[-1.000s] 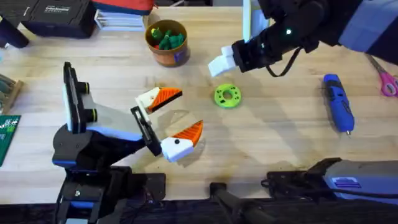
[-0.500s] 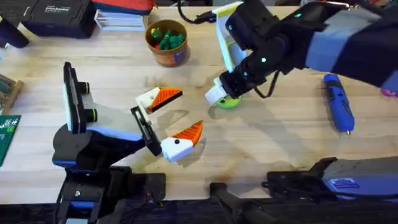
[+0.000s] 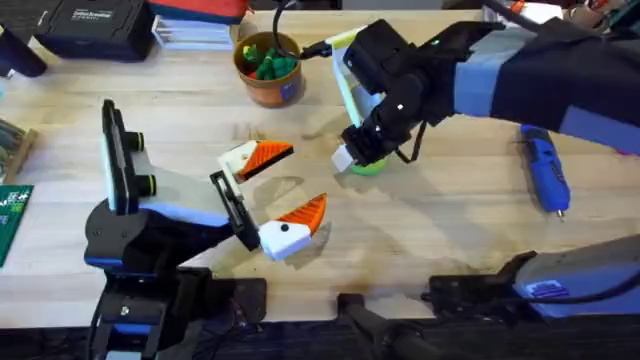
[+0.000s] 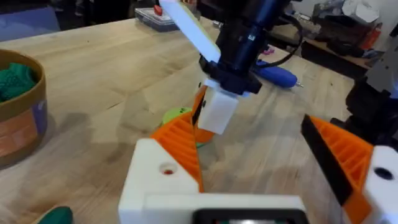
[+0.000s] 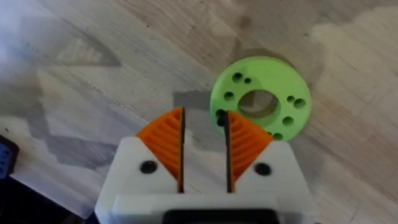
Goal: Pick up the gripper from the table and insert it into the empty holder that is missing its gripper. Then pick up a screw, insert it into the mounting hole, and use the screwdriver to tighten it. Finally, clean up the table by picking up the vegetable and placing it into the bucket.
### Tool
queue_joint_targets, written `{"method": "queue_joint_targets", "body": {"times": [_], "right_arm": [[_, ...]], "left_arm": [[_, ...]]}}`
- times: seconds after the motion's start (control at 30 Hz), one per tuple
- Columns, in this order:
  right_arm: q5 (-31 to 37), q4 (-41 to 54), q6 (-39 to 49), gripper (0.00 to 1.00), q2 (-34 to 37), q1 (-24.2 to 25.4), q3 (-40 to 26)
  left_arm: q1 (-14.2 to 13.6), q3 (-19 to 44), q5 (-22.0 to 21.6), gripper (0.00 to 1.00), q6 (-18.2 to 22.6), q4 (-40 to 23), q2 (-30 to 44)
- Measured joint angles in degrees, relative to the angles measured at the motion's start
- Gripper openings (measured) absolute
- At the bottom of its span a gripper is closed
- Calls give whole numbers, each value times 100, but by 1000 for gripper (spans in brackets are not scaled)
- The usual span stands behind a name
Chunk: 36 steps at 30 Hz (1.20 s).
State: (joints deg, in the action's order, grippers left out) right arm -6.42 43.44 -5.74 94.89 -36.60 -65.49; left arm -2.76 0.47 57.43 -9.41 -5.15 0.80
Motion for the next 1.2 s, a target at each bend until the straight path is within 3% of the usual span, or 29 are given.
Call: {"method": "queue_joint_targets", "body": {"times": [0.43,0.77,1.2], "right_arm": [[24,-11,0,287,214,-26,0],[223,-48,-20,12,247,-24,0],[227,157,-9,8,258,-24,-89]], "left_arm": [[0,0,0,985,0,0,0],[0,0,0,985,0,0,-2],[0,0,0,985,1,0,0]]}}
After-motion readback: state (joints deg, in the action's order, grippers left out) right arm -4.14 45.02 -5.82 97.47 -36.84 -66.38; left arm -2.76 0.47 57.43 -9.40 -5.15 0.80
